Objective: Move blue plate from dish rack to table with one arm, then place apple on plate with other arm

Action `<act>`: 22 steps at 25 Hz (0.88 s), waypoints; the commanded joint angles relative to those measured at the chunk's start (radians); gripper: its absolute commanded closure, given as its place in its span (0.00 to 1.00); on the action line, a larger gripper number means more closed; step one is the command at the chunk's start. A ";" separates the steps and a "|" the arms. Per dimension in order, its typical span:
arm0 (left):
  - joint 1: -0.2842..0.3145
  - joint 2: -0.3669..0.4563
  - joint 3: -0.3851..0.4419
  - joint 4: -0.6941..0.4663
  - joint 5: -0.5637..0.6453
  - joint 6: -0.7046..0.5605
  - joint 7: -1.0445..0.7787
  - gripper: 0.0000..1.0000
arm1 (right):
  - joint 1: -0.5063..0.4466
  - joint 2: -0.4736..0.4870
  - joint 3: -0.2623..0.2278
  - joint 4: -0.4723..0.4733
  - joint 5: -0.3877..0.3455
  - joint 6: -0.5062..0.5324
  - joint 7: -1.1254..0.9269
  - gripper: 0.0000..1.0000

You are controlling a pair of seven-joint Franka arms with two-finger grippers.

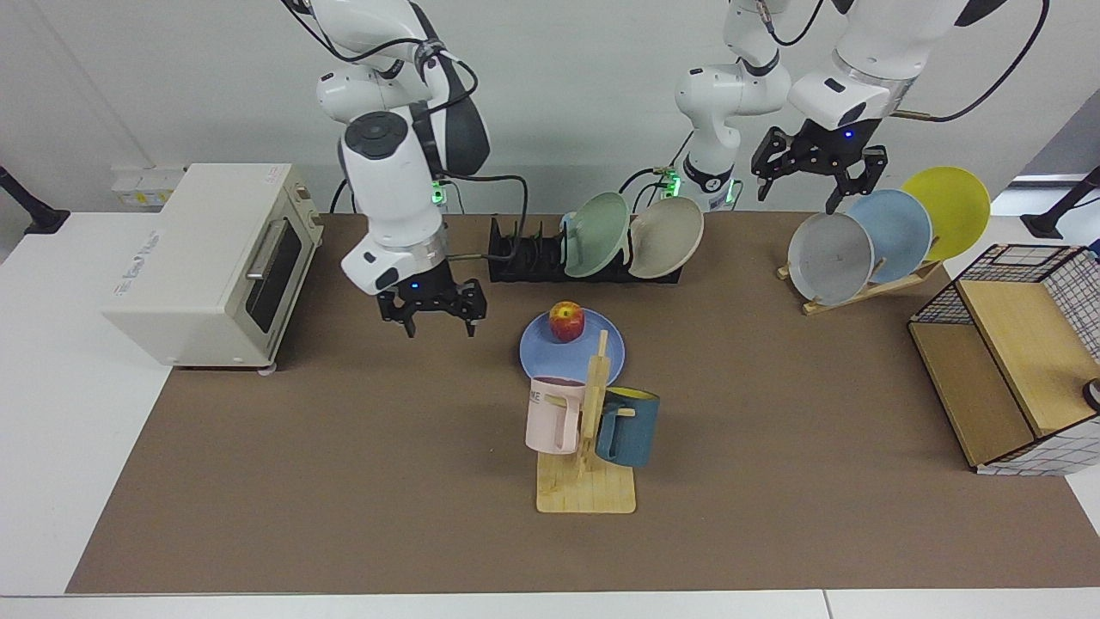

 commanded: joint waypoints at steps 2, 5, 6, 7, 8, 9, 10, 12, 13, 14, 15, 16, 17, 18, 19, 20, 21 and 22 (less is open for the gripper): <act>-0.006 0.001 0.028 0.019 0.012 -0.026 -0.011 0.00 | -0.133 -0.052 0.016 -0.014 -0.010 -0.045 -0.204 0.00; -0.004 0.001 0.029 0.019 0.010 -0.026 -0.011 0.00 | -0.168 -0.101 0.016 -0.014 -0.022 -0.094 -0.242 0.00; -0.004 0.001 0.028 0.019 0.010 -0.026 -0.011 0.00 | -0.175 -0.123 0.017 -0.015 -0.024 -0.115 -0.247 0.00; -0.006 0.001 0.029 0.019 0.010 -0.026 -0.011 0.00 | -0.179 -0.146 0.017 -0.014 -0.024 -0.137 -0.252 0.00; -0.006 0.001 0.028 0.019 0.010 -0.026 -0.011 0.00 | -0.184 -0.166 0.017 -0.014 -0.024 -0.158 -0.256 0.00; -0.006 0.001 0.028 0.019 0.010 -0.026 -0.011 0.00 | -0.187 -0.184 0.016 -0.014 -0.024 -0.175 -0.258 0.00; -0.006 0.001 0.028 0.019 0.012 -0.026 -0.011 0.00 | -0.190 -0.201 0.016 -0.014 -0.024 -0.190 -0.258 0.00; -0.004 0.001 0.028 0.019 0.010 -0.026 -0.011 0.00 | -0.201 -0.227 0.012 -0.012 -0.025 -0.226 -0.265 0.00; -0.004 0.001 0.029 0.019 0.010 -0.026 -0.011 0.00 | -0.207 -0.235 0.008 -0.011 -0.025 -0.244 -0.284 0.00; -0.004 0.001 0.029 0.019 0.012 -0.026 -0.011 0.00 | -0.211 -0.239 0.005 -0.011 -0.027 -0.256 -0.307 0.00; -0.004 0.001 0.029 0.019 0.010 -0.026 -0.011 0.00 | -0.213 -0.239 0.003 -0.011 -0.025 -0.258 -0.322 0.00; -0.003 0.001 0.029 0.019 0.010 -0.026 -0.011 0.00 | -0.213 -0.238 0.005 -0.011 -0.025 -0.261 -0.331 0.00; -0.001 0.001 0.029 0.019 0.010 -0.026 -0.011 0.00 | -0.213 -0.239 0.005 -0.011 -0.024 -0.259 -0.325 0.00; -0.001 0.001 0.028 0.019 0.010 -0.026 -0.011 0.00 | -0.213 -0.239 0.005 -0.012 -0.025 -0.259 -0.321 0.00; -0.001 0.001 0.029 0.019 0.012 -0.026 -0.011 0.00 | -0.213 -0.239 0.005 -0.014 -0.025 -0.258 -0.318 0.00; -0.001 0.001 0.029 0.019 0.010 -0.026 -0.011 0.00 | -0.215 -0.239 0.005 -0.014 -0.025 -0.256 -0.314 0.00; 0.002 0.001 0.029 0.019 0.010 -0.026 -0.011 0.00 | -0.222 -0.238 0.008 -0.015 -0.025 -0.255 -0.310 0.00; 0.004 0.001 0.029 0.019 0.010 -0.026 -0.011 0.00 | -0.230 -0.238 0.011 -0.015 -0.025 -0.255 -0.301 0.00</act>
